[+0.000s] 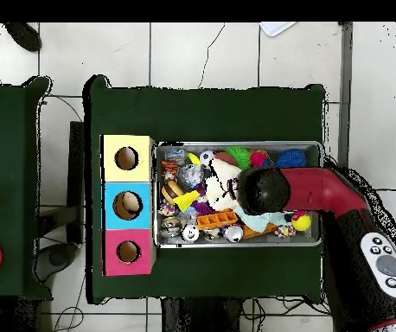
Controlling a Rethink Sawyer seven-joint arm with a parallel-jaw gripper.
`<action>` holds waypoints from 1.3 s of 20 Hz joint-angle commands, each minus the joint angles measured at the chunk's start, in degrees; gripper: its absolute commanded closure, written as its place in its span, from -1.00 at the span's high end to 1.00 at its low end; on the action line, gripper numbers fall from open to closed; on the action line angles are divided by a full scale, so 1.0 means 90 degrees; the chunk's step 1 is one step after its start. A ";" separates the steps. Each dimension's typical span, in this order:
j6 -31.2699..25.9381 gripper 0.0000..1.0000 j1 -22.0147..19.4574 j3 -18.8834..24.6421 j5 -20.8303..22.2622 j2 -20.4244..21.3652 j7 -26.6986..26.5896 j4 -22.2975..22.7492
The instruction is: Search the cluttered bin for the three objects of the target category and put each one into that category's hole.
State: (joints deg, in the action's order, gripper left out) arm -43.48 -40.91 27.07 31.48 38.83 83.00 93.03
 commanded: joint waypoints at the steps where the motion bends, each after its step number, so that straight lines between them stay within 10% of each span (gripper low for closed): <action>1: -0.1131 -1.00 -0.0300 0.0841 0.0579 -0.0239 -0.3094 -0.0942; 5: -0.1035 -1.00 -0.0342 0.0909 0.0684 -0.0324 -0.3215 -0.0849; 6: -0.1010 1.00 -0.0355 0.0906 0.0676 -0.0311 -0.3189 -0.0761; 11: -0.0413 1.00 -0.0422 0.1033 0.0504 -0.0342 -0.2748 -0.0419; 26: 0.1186 1.00 0.0831 0.0216 -0.0998 -0.0179 0.0977 0.1105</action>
State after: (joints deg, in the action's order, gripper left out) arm -40.87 -38.80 31.05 25.60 38.40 72.35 95.03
